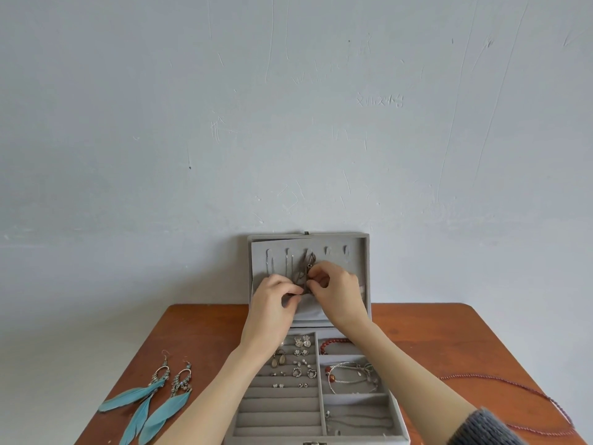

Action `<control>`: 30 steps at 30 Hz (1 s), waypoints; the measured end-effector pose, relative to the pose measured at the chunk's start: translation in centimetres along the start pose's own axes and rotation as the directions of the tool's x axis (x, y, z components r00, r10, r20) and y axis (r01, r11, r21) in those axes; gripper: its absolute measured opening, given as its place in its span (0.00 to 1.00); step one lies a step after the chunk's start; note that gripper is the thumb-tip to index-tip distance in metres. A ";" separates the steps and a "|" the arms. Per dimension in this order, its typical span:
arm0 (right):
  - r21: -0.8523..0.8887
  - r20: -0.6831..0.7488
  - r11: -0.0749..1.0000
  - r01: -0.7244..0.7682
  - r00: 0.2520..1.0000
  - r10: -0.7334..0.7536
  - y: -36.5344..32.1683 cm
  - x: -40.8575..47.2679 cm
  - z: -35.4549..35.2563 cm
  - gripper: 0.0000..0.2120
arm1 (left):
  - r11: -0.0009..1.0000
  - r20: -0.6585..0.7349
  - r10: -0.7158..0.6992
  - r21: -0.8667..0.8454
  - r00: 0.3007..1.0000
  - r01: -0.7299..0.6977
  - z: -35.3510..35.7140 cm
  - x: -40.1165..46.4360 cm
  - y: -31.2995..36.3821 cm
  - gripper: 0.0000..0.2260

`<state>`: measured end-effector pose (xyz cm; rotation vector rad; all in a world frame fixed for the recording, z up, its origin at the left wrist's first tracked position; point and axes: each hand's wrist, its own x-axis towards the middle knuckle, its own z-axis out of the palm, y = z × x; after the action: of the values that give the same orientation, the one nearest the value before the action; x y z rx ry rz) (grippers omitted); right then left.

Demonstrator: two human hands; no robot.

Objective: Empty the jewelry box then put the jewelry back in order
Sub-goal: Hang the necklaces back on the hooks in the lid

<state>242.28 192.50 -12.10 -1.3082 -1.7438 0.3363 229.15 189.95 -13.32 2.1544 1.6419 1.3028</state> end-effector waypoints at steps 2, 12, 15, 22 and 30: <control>-0.024 -0.002 1.000 0.013 1.000 -0.013 0.4 -0.3 -0.3 0.04 | 1.000 -0.008 0.014 0.010 1.000 -0.014 0.0 0.0 0.0 0.05; -0.233 0.118 0.938 0.257 0.965 -0.235 1.9 -1.8 -1.2 0.11 | 1.000 0.005 -0.011 -0.007 1.000 0.011 0.0 -0.3 0.4 0.09; -0.314 0.183 0.885 0.343 0.937 -0.298 2.1 -2.5 -1.7 0.17 | 1.000 0.013 -0.021 -0.017 1.000 0.022 0.1 -0.4 0.5 0.11; -0.361 0.298 0.863 0.353 0.921 -0.252 2.0 -2.2 -1.7 0.17 | 1.000 0.044 -0.015 -0.005 0.999 0.015 -0.1 -0.4 0.6 0.12; -0.357 0.299 0.907 0.222 0.947 -0.114 1.4 -1.6 -1.4 0.17 | 0.988 0.089 0.093 0.114 0.992 -0.103 -0.5 -0.2 0.4 0.12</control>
<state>244.28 191.26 -13.04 -1.4196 -2.2276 0.0705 229.03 189.42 -12.91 2.3516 1.6384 1.1490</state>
